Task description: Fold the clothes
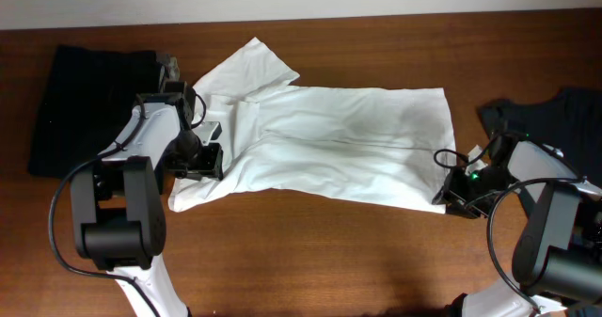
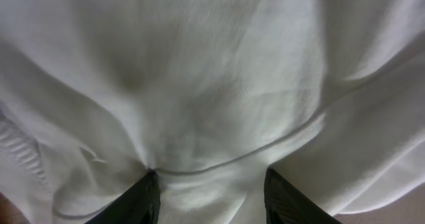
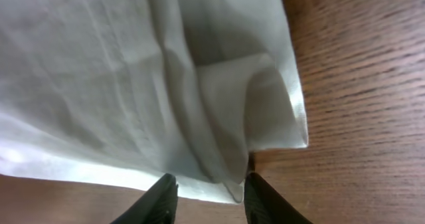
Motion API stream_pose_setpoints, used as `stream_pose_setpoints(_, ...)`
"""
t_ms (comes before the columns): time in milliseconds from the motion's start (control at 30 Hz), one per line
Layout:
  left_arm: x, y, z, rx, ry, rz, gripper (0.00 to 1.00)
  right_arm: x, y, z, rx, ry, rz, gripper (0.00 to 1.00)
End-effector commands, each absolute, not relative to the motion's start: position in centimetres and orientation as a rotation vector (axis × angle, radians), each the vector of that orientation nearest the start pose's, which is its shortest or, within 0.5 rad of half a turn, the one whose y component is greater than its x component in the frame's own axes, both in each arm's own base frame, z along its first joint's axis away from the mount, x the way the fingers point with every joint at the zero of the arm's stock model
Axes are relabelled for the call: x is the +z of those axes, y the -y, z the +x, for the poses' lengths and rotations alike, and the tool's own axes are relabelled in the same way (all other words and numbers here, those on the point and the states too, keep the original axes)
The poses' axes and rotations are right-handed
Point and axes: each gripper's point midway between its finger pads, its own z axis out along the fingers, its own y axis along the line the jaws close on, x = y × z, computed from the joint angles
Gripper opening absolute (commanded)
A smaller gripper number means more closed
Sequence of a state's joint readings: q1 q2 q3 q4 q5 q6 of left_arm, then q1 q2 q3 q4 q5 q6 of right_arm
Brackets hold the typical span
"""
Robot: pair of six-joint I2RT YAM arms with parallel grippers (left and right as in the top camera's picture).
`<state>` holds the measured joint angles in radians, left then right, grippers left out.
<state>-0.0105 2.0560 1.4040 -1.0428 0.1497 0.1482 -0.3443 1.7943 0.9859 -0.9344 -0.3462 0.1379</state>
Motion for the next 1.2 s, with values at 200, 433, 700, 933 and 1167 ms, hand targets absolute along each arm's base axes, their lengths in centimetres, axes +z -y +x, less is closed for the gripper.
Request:
stream_pose_setpoints(200,-0.5,2.7,34.3,-0.255,-3.234,0.226,0.51,0.8,3.1,25.3,0.628,-3.092,0.876,0.04)
stream_pose_setpoints(433,-0.6,1.2,34.4,-0.158,-3.245,0.207,0.51,4.5,9.8,24.6,0.205,-3.112,1.148,0.04)
stream_pose_setpoints(700,0.8,1.4,34.9,-0.210,-3.242,0.192,0.50,4.5,10.1,23.8,0.143,-3.132,1.192,0.10)
stream_pose_setpoints(933,5.7,3.0,38.1,-0.308,-3.154,0.219,0.55,5.5,9.6,25.0,0.233,-3.108,1.165,0.32)
stream_pose_setpoints(1167,4.9,3.0,36.0,-0.265,-3.231,0.304,0.56,7.3,6.6,26.9,0.580,-3.084,0.967,0.40)
